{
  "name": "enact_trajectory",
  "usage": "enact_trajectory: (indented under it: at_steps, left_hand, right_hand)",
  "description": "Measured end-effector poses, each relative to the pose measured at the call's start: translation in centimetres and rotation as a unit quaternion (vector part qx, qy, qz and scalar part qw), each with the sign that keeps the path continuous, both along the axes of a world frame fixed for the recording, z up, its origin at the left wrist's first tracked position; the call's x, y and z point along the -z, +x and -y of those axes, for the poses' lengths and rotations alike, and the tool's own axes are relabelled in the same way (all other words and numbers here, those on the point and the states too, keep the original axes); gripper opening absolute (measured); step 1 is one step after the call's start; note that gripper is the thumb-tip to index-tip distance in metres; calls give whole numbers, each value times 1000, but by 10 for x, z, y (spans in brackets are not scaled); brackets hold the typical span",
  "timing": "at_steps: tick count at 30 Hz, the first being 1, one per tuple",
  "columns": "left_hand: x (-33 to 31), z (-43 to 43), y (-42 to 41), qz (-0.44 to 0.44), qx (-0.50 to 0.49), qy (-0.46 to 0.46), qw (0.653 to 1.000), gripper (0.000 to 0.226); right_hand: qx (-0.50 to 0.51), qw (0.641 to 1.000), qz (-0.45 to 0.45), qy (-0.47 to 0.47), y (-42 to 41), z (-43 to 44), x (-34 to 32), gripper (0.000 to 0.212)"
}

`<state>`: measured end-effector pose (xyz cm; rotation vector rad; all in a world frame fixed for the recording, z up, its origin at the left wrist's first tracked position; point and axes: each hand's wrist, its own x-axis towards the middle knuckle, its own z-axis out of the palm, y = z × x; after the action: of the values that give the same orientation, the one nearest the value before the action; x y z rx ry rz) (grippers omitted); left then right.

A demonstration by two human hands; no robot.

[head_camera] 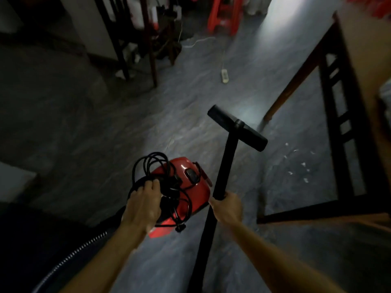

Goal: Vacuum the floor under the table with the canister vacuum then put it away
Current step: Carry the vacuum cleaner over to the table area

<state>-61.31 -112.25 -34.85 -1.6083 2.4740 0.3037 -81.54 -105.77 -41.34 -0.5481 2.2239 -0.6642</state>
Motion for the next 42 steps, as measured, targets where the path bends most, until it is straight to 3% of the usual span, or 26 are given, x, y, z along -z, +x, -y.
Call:
enact_trajectory:
  at_steps: [9,14,19,23,31,36,42]
  left_hand:
    - [-140,180,-31,-58,39,-49,996,31]
    - [-158,271,-41,-81,44,-40,995,26]
    - [-163,366,-67,-17,87,-49,995,21]
    - [-155,436,-99,58,151,-61,985,31]
    - [-100,586,-218,99,243,-37,964,37]
    - [-54,645,-312,132,310,-8,941,42]
    - [13,718,-410,112,394,7,912,37]
  right_hand:
    - [51,997,-11,-48,-25,139,-138,32]
    - [66,996,-2,-56,-37,220,-162,32]
    - [140,988,17,-57,-59,299,-169,28]
    - [184,981,26,-58,-91,357,-156,20]
    - [280,950,126,-57,-173,481,-71,13]
    - [353,929,111,-6,-232,523,-25,16]
    - [465,879,102,44,-292,551,31,19]
